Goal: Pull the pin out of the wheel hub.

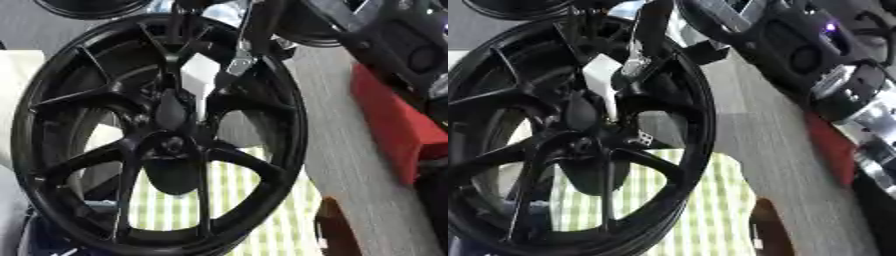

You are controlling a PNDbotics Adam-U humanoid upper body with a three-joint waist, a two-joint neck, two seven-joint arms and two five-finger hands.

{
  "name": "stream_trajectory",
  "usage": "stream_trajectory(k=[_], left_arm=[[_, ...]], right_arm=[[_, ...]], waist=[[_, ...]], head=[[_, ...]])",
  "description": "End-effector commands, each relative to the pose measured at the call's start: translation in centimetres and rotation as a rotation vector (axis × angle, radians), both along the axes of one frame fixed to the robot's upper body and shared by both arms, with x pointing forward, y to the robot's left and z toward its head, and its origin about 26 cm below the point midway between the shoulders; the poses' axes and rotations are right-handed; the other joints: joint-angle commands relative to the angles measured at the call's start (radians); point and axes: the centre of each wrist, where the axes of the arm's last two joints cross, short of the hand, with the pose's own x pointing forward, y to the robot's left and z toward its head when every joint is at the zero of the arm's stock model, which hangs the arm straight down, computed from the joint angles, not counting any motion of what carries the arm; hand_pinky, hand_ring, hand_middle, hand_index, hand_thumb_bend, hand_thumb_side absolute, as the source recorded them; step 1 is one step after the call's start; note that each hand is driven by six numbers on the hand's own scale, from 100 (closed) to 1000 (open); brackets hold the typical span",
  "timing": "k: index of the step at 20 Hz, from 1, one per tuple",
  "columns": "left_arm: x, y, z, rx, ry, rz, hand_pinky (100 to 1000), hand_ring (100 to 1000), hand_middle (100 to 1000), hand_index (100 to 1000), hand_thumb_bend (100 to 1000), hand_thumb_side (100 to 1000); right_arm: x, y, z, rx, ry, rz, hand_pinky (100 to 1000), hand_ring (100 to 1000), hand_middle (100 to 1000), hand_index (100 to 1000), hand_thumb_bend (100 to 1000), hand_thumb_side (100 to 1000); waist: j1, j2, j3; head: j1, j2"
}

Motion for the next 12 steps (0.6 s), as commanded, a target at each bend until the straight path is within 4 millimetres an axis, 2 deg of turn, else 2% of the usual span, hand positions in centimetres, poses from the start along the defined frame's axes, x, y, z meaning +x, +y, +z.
stream_trajectory(k=[1,12], left_arm=[[-0.4,0.2,1.1,0.017,-0.031,0.007,738,780,712,831,877,615],[-0.4,0.2,0.8,0.002,-0.028,0.007,738,779,710,830,876,615]], right_arm=[[-0.4,-0.6,1.1,-0.002,-0.027,-0.009,861,787,790,838,555,260],[0.8,-1.7,0.1,-0.036,-0.046,-0.058,858,785,785,828,533,231]], waist=[[0.006,-0.020,0.003],[0.011,-0.010,0.009]], head=[[-0.007,0.000],[-0.014,-0.016]])
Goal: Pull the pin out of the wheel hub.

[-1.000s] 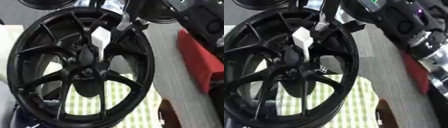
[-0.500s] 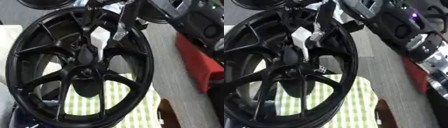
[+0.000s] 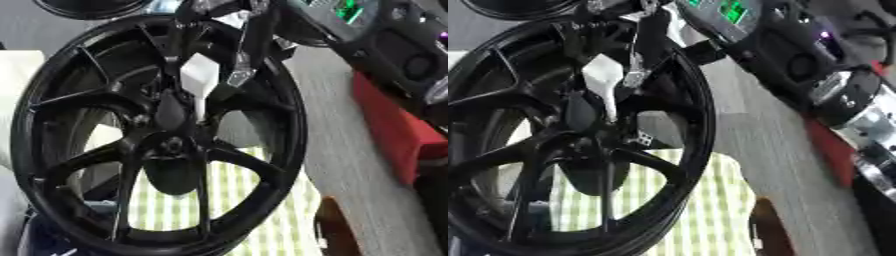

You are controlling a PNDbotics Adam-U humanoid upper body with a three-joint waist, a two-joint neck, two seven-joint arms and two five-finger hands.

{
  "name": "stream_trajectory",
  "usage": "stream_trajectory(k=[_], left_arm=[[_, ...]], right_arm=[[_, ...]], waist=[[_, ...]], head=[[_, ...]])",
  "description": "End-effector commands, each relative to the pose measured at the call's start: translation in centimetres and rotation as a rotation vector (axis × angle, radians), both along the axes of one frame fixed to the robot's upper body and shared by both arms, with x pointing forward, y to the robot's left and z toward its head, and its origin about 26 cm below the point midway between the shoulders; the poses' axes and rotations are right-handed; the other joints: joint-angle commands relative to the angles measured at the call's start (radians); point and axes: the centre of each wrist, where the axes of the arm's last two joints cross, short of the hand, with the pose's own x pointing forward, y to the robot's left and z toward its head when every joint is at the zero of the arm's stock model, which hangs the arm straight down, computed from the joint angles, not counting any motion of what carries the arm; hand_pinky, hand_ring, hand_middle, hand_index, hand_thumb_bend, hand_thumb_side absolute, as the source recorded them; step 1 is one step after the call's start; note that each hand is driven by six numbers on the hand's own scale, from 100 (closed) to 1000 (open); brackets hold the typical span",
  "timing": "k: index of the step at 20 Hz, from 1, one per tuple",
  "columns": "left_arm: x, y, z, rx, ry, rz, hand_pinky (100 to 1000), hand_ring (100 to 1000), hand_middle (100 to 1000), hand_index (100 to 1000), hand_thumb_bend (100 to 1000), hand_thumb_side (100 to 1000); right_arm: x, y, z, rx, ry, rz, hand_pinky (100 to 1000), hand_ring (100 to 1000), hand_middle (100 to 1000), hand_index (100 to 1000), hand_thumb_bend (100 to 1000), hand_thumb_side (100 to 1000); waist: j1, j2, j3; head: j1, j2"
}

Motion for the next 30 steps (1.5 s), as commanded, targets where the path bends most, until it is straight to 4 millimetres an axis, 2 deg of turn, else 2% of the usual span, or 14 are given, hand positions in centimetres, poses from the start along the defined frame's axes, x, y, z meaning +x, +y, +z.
stream_trajectory(k=[1,5,7,21,30], left_arm=[[-0.4,0.3,1.0,0.014,-0.029,0.010,738,779,709,830,875,615],[-0.4,0.3,0.9,0.011,-0.028,0.011,739,779,708,830,874,615],[-0.4,0.3,0.9,0.010,-0.029,0.010,739,779,708,830,872,615],[-0.5,0.4,0.8,0.006,-0.027,0.016,740,779,707,830,870,616],[-0.4,0.4,0.7,0.002,-0.028,0.017,741,770,705,829,868,616]], right_arm=[[0.2,-1.1,1.1,-0.005,-0.042,-0.022,858,784,784,826,529,228],[0.5,-1.3,0.9,-0.007,-0.043,-0.026,857,781,779,820,513,212],[0.7,-1.5,0.8,-0.006,-0.035,-0.045,847,771,766,807,551,171],[0.2,-0.4,1.4,0.050,0.057,-0.065,836,753,754,807,574,208],[-0.3,0.3,1.8,0.065,0.073,-0.056,833,746,747,802,569,192]], waist=[[0.008,-0.016,0.002],[0.010,-0.014,0.003],[0.011,-0.013,0.003],[0.008,-0.017,0.004],[-0.001,-0.023,0.008]], head=[[-0.004,-0.016],[-0.006,-0.021],[-0.007,-0.024],[-0.006,-0.014],[-0.010,-0.010]])
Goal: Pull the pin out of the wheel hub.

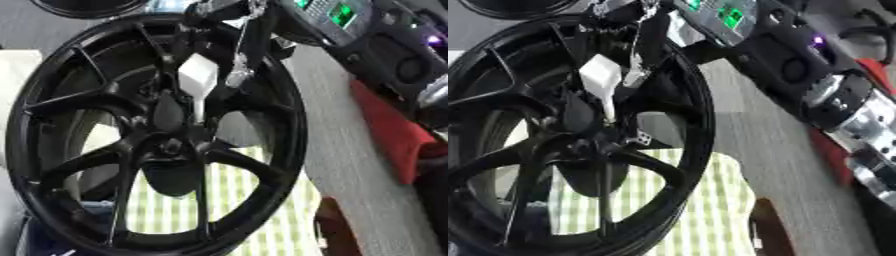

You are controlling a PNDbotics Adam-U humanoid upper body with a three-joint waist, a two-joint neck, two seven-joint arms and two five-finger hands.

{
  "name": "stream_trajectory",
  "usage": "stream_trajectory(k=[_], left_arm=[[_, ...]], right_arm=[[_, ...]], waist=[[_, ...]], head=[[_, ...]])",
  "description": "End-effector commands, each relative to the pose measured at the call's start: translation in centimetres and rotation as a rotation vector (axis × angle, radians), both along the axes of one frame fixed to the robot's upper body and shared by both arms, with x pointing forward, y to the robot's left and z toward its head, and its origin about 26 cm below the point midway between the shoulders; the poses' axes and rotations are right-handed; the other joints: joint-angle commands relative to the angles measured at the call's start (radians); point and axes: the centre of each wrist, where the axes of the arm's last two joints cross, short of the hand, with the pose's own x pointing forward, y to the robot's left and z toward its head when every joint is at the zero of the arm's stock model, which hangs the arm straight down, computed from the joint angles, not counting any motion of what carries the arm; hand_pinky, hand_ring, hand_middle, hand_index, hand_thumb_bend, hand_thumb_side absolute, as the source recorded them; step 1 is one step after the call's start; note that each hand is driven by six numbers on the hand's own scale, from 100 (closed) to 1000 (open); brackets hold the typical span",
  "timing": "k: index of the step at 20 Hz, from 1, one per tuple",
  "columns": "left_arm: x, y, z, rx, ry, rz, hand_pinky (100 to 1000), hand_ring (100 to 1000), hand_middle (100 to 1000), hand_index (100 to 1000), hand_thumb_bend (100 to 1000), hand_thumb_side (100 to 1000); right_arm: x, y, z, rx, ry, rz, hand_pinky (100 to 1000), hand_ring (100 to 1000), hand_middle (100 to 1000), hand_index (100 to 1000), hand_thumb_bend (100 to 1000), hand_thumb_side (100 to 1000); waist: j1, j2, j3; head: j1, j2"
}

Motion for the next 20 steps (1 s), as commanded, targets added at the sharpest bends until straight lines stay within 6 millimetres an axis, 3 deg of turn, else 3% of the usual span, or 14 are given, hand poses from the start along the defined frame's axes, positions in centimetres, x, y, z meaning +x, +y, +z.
stream_trajectory(k=[1,7,20], left_arm=[[-0.4,0.3,1.1,0.015,-0.030,0.009,741,770,704,829,868,616],[-0.4,0.3,1.0,0.010,-0.033,0.013,741,767,702,829,868,615],[-0.5,0.3,0.9,0.007,-0.033,0.020,742,764,700,827,867,616]], right_arm=[[-0.5,0.1,1.5,0.013,-0.029,0.009,834,746,746,800,566,184],[-0.2,-0.1,1.1,-0.002,-0.039,0.000,834,742,729,783,526,106],[0.3,-0.3,0.4,-0.028,-0.051,-0.006,825,719,670,742,483,100]], waist=[[0.003,-0.028,0.004],[-0.002,-0.027,0.011],[-0.006,-0.026,0.014]], head=[[-0.005,-0.003],[-0.008,-0.006],[-0.008,-0.003]])
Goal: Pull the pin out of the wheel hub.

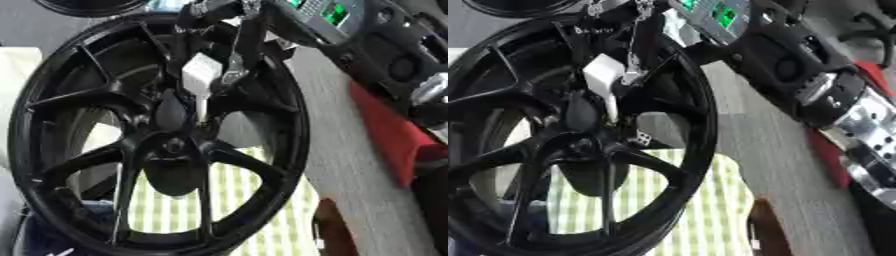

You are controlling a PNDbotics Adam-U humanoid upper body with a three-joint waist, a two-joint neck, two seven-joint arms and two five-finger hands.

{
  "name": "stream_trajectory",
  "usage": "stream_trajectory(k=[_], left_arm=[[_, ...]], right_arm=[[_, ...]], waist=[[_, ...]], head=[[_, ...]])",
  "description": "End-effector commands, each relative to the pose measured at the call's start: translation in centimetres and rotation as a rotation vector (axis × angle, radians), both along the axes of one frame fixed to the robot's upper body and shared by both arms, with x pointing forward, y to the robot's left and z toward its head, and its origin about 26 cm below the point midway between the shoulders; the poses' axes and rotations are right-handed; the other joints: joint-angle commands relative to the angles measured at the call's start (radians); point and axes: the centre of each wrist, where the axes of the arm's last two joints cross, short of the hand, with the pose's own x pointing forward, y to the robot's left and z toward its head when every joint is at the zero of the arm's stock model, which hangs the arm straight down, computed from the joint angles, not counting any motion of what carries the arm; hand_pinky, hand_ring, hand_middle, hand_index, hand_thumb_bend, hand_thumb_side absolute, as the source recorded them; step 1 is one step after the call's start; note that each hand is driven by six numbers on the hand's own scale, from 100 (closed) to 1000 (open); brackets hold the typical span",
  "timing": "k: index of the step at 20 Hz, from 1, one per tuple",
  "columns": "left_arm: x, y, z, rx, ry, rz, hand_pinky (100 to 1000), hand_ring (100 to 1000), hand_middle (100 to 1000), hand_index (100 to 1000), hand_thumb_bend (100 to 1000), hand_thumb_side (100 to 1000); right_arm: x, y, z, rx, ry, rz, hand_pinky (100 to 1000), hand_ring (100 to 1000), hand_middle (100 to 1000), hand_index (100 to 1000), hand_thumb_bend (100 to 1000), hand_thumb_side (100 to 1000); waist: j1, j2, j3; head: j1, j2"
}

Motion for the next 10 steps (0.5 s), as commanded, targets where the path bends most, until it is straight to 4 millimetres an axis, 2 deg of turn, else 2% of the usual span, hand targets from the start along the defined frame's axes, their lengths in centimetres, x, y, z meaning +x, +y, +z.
stream_trajectory(k=[1,6,10], left_arm=[[-0.40,0.20,1.14,0.020,-0.033,0.010,742,764,700,826,867,616],[-0.41,0.22,1.07,0.019,-0.032,0.011,742,764,699,825,866,615],[-0.44,0.26,1.04,0.018,-0.034,0.013,742,763,699,824,866,615]], right_arm=[[-0.07,-0.17,0.82,0.002,-0.021,0.000,822,711,643,730,470,100],[-0.16,-0.05,0.87,0.009,-0.010,0.000,808,679,567,681,364,100],[-0.18,-0.12,0.92,0.018,-0.003,0.000,795,655,528,647,326,100]], waist=[[0.006,-0.026,0.001],[0.006,-0.027,0.001],[0.007,-0.028,0.001]], head=[[-0.001,-0.003],[-0.003,-0.002],[-0.004,0.000]])
